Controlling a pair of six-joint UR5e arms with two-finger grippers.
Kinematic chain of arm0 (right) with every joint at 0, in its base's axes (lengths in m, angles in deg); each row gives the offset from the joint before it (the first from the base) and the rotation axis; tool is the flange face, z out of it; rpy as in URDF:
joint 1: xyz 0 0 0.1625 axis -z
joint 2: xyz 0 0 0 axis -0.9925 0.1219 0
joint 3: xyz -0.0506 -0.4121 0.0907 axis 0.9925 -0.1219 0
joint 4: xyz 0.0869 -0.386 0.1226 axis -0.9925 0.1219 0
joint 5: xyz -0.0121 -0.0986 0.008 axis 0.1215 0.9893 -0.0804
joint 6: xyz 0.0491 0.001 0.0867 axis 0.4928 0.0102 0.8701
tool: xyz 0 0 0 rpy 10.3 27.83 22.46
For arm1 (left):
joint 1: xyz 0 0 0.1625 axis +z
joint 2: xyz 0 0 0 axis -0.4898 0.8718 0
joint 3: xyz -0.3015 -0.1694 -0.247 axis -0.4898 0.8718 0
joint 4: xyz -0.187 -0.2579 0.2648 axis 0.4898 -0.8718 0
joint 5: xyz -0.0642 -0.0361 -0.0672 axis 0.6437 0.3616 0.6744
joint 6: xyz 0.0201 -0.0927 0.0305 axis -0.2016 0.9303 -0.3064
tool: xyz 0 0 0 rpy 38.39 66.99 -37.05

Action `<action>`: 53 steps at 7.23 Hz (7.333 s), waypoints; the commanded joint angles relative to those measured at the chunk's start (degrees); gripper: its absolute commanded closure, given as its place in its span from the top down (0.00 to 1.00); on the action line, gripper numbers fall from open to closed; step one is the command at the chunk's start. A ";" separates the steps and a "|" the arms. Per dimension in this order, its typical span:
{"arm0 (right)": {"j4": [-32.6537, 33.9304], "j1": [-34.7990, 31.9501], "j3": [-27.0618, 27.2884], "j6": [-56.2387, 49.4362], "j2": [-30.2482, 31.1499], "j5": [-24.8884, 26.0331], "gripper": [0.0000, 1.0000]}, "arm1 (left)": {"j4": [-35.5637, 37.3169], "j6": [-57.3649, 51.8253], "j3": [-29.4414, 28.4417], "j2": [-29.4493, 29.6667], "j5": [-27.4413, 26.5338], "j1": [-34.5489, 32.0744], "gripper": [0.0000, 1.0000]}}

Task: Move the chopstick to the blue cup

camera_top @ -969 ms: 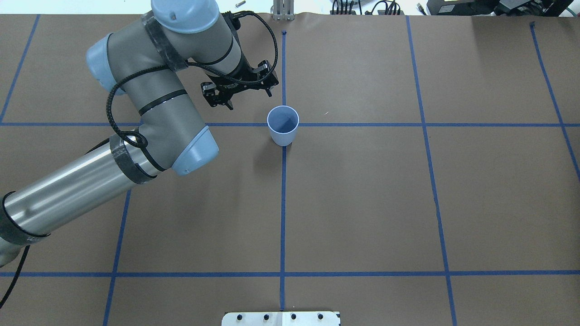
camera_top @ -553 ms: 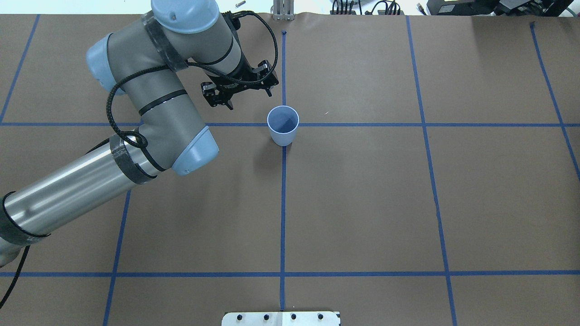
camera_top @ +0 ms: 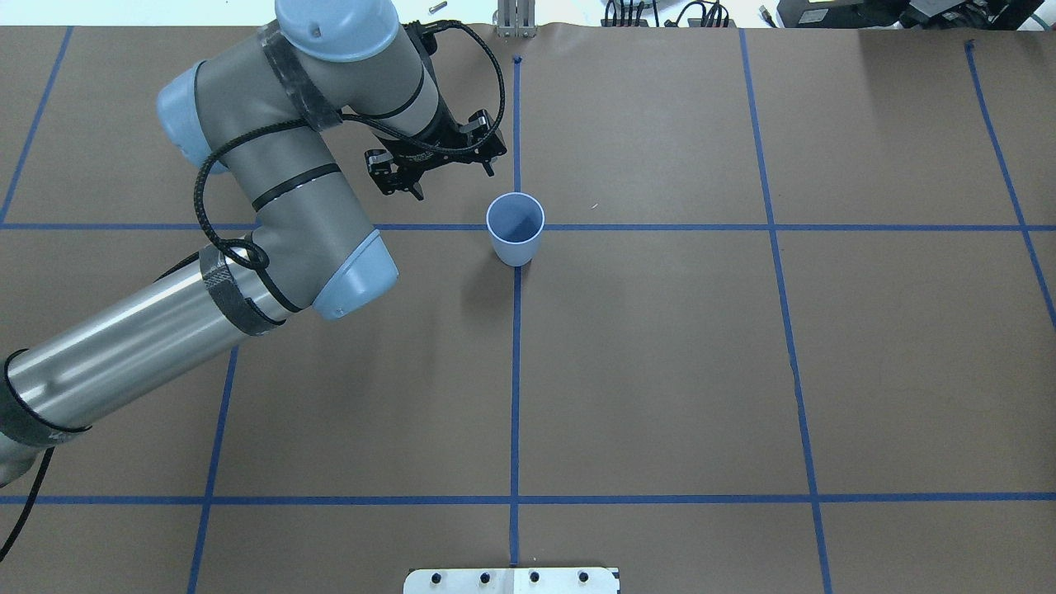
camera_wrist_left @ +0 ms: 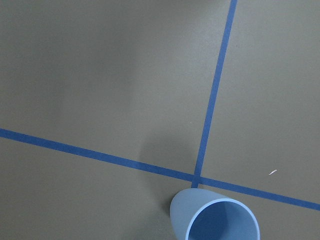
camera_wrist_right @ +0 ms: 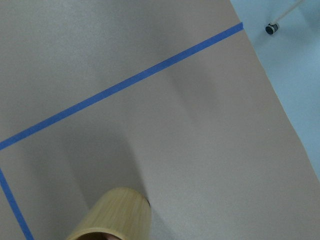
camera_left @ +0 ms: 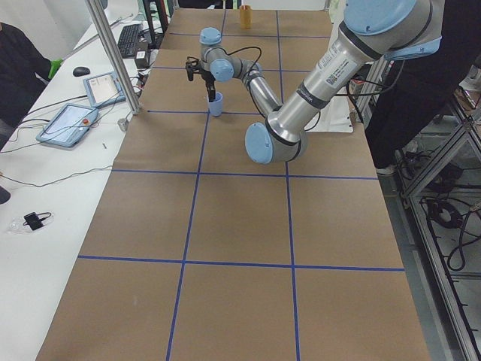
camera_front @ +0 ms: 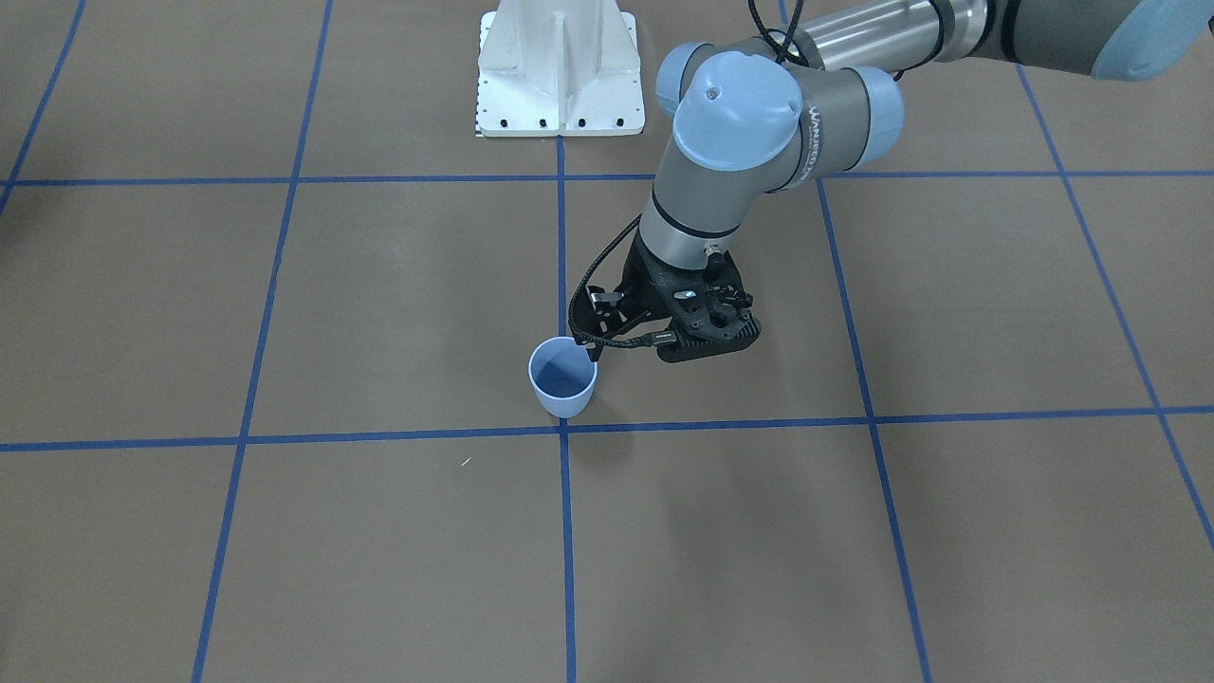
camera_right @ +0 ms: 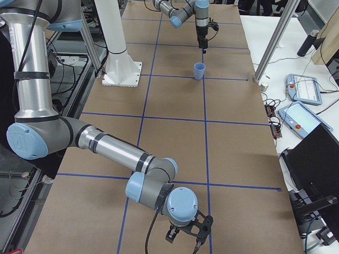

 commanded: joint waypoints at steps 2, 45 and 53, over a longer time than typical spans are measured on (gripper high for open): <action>-0.81 0.02 -0.18 1.38 0.32 0.16 0.99 | -0.07 0.00 0.23 -0.62 -0.05 -0.04 0.98; 10.00 53.72 21.53 59.30 -52.41 13.25 0.00 | -1.03 -45.70 6.65 -28.30 11.02 -28.08 0.98; 8.35 61.88 16.71 60.18 -52.59 19.23 0.00 | -1.03 -45.79 6.21 -28.39 11.02 -28.25 0.98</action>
